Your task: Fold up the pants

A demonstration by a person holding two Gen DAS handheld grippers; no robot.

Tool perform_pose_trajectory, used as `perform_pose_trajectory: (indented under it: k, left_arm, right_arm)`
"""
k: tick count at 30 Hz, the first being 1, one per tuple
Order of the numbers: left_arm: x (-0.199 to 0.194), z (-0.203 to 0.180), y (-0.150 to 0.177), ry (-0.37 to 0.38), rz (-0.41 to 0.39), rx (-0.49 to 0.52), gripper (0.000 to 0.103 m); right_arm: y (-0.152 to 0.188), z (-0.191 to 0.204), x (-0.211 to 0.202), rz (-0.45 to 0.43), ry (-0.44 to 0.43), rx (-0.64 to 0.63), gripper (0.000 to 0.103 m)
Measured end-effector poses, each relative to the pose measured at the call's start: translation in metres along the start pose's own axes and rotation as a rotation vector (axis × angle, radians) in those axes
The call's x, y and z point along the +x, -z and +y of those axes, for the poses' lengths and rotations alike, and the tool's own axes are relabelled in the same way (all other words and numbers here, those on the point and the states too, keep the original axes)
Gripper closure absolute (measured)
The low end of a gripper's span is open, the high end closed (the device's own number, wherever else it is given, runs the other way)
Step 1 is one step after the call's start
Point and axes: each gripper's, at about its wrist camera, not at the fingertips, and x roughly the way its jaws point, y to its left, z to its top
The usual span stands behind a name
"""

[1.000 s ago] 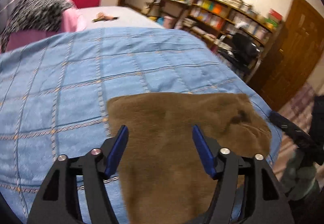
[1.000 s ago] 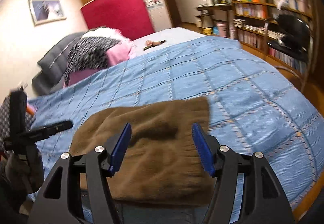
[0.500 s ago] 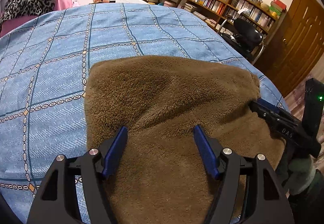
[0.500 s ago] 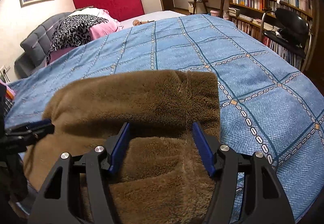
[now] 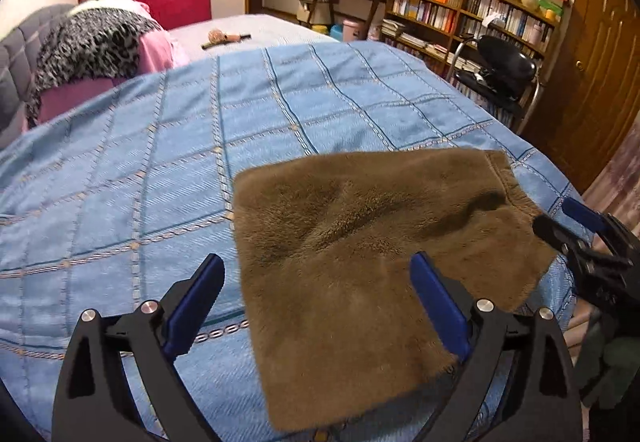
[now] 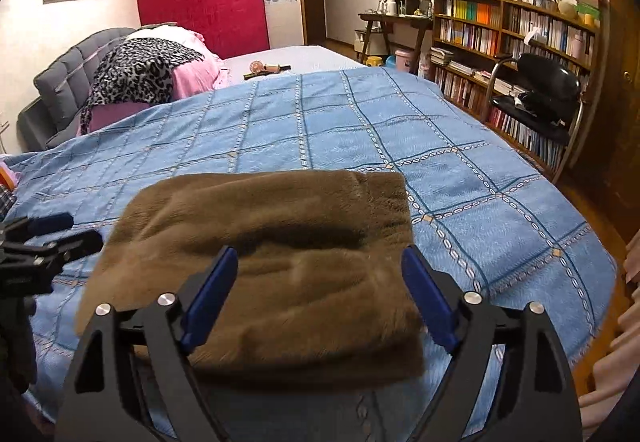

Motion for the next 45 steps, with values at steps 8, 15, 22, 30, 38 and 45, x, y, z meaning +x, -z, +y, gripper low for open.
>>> perform_pose_trajectory:
  k: [8,15,22,30,38,45]
  left_arm:
    - [-0.034,-0.015,0.006,-0.05,-0.014,0.007,0.01]
    - [-0.056,-0.028,0.017,-0.1,-0.053,0.052,0.01]
    - [-0.068,-0.035,0.02,-0.159,-0.079,0.068,0.01]
    - [-0.075,-0.038,0.021,-0.149,-0.101,0.062,0.01]
    - [-0.07,-0.039,0.021,-0.141,-0.077,0.052,0.01]
    - [-0.065,-0.04,0.021,-0.155,-0.057,0.053,0.01]
  right_arm:
    - [0.01,0.019,-0.045,-0.021,0.02,0.009,0.005]
    - [0.017,0.029,-0.074,-0.049,0.05,0.015,0.003]
    - [0.023,0.036,-0.084,-0.053,0.061,0.008,0.003]
    - [0.027,0.039,-0.087,-0.051,0.069,0.002,0.003]
    - [0.024,0.039,-0.082,-0.045,0.069,0.012,0.003]
    - [0.022,0.041,-0.081,-0.052,0.081,-0.008,0.003]
